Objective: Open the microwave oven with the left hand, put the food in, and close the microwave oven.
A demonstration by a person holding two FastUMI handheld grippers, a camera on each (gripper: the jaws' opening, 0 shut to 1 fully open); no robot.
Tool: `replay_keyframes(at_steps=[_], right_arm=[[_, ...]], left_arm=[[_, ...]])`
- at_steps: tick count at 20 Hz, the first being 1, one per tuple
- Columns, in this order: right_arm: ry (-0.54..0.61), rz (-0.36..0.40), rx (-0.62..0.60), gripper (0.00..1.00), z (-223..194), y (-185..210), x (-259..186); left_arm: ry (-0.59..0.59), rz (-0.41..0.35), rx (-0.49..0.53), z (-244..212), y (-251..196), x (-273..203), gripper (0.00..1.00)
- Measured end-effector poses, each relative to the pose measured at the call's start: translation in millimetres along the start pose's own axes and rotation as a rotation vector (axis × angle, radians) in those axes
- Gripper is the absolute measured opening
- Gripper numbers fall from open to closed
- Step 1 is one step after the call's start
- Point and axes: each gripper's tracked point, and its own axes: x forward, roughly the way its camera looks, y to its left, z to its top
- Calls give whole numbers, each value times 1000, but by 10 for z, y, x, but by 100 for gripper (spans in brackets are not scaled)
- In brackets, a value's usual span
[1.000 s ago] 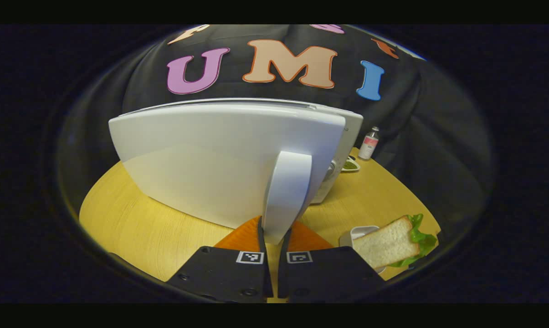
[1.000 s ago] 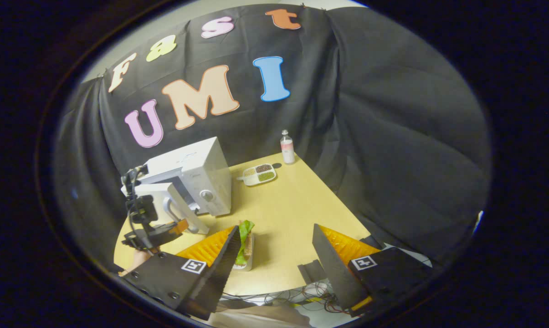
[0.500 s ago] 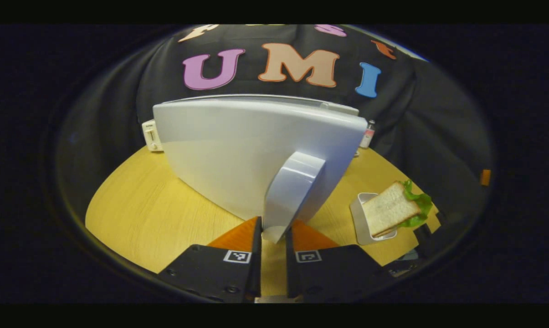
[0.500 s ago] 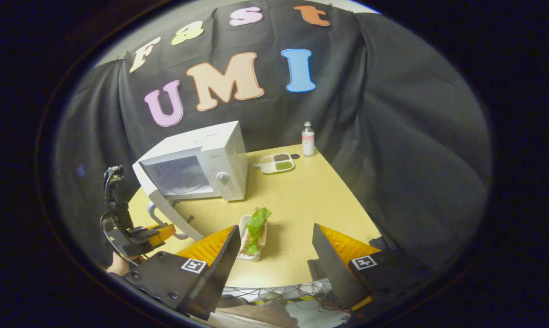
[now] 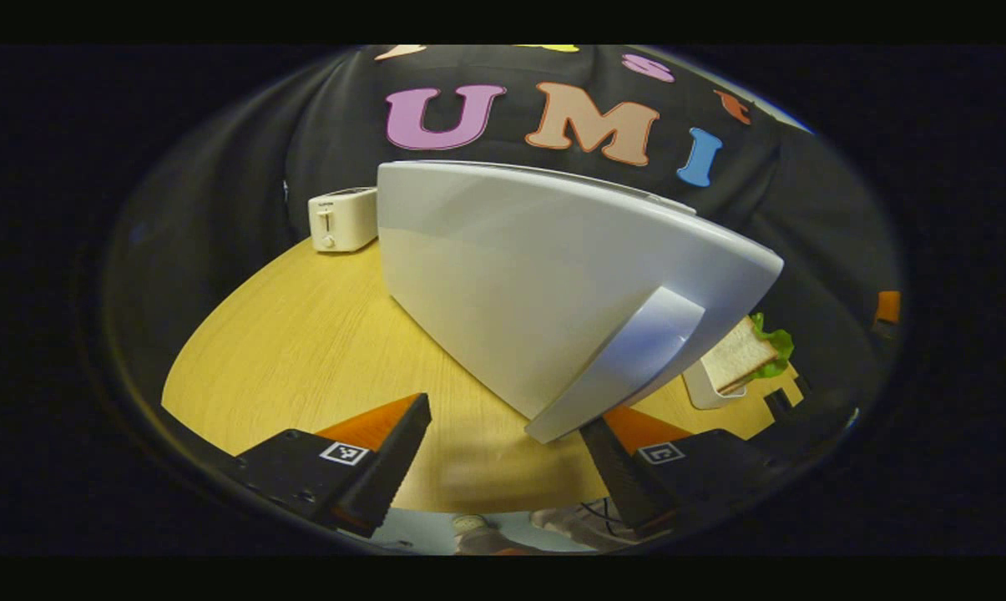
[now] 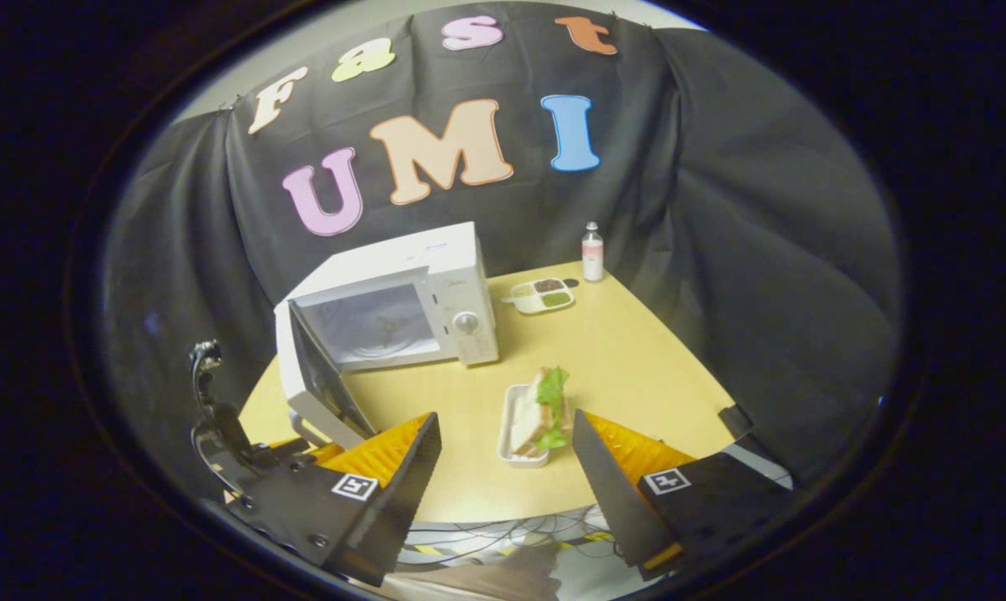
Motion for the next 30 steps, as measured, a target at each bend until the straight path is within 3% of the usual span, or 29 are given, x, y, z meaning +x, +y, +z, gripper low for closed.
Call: replay_keyframes(at_steps=[8, 14, 24, 30], right_arm=[[-24, -38, 24, 92, -257, 480, -369], [-22, -45, 5, 92, -467, 722, -541], [-22, -48, -15, 92, -573, 908, -635], [1, -79, -6, 92, -605, 824, -572]], left_arm=[[-6, 29, 26, -122, 798, -459, 100], [-41, 122, 27, -101, 1558, -777, 100], [-52, 156, -125, -113, 2151, -933, 100], [-45, 318, -125, -160, 2720, -1092, 99]])
